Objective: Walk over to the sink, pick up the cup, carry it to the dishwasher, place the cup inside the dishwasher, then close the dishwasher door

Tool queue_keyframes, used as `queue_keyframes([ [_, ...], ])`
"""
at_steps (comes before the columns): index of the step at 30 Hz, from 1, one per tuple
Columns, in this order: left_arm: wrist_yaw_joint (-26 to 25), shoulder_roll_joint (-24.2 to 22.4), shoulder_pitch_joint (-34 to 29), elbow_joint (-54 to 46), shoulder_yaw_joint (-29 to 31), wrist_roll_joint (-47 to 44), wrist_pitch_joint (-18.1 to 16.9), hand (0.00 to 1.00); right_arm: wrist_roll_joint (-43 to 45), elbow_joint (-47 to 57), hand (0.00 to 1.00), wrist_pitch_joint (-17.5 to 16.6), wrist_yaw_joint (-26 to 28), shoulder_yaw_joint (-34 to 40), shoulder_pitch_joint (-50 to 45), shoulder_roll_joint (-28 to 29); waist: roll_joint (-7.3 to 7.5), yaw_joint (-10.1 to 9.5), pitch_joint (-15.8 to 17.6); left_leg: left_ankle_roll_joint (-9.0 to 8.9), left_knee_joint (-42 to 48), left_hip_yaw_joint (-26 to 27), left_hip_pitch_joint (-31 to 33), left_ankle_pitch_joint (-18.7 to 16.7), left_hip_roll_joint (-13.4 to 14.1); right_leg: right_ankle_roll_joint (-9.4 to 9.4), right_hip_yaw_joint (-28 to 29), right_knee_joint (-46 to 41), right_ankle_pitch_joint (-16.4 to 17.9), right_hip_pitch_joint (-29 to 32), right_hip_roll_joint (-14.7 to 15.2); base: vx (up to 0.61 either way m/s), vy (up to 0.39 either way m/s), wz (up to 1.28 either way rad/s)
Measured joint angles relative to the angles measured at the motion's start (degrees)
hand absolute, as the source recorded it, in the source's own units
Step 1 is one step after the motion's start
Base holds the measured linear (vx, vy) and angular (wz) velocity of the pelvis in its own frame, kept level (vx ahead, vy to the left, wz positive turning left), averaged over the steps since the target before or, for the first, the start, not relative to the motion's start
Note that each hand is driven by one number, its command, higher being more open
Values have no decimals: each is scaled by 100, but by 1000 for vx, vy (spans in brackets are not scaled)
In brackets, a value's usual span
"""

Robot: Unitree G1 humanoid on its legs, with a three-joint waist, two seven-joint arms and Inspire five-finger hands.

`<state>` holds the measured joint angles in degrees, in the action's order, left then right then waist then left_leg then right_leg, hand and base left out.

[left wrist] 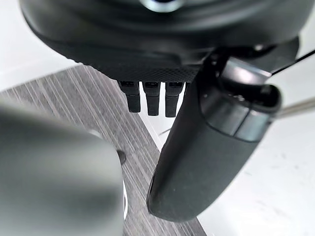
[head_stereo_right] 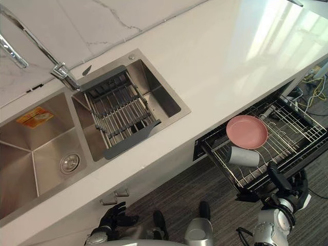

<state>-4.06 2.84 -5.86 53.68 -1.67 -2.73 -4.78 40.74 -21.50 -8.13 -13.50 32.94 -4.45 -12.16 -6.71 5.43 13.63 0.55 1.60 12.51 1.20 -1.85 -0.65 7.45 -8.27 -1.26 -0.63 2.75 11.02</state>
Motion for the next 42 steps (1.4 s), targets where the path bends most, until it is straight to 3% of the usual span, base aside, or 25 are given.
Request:
queue_keyframes([
  [9,64,-5,4,-65,-3,73,-66,90,389,0,90,-191,151,-646,306,-75,-23,-38,43,-12,-143,-665,179,285,-62,-1,-635,36,7,-122,19,-35,-19,36],
  [16,81,-24,43,-222,0,147,-69,90,470,-11,90,-210,446,-1152,915,-190,-136,-264,161,-49,-344,-1156,320,567,-47,-29,-1147,37,30,-170,7,-48,-27,36],
  [19,82,14,63,-211,2,177,-70,90,477,-13,90,-254,781,-1431,904,-170,-82,-260,201,-53,-356,-1189,339,593,-48,-30,-1184,37,31,-170,2,-9,-5,8],
  [29,101,52,70,-197,-11,244,-77,90,397,-525,90,-301,811,-1628,1051,-377,-52,-260,204,-68,-479,-1394,365,782,-44,-47,-1385,36,3,-194,-17,-33,-4,11],
  [36,129,154,77,-213,-107,278,-74,90,95,-677,90,-23,809,-1845,1082,-560,99,-258,140,-107,-602,-1352,289,860,30,-92,-1329,63,-34,-197,-92,-29,-15,-4],
  [42,126,206,99,-180,-107,284,-45,90,-1128,-106,90,277,855,-2086,401,-498,240,-258,30,-158,-652,-1340,133,852,104,-106,-1310,181,-43,-379,-182,19,-30,-1],
])
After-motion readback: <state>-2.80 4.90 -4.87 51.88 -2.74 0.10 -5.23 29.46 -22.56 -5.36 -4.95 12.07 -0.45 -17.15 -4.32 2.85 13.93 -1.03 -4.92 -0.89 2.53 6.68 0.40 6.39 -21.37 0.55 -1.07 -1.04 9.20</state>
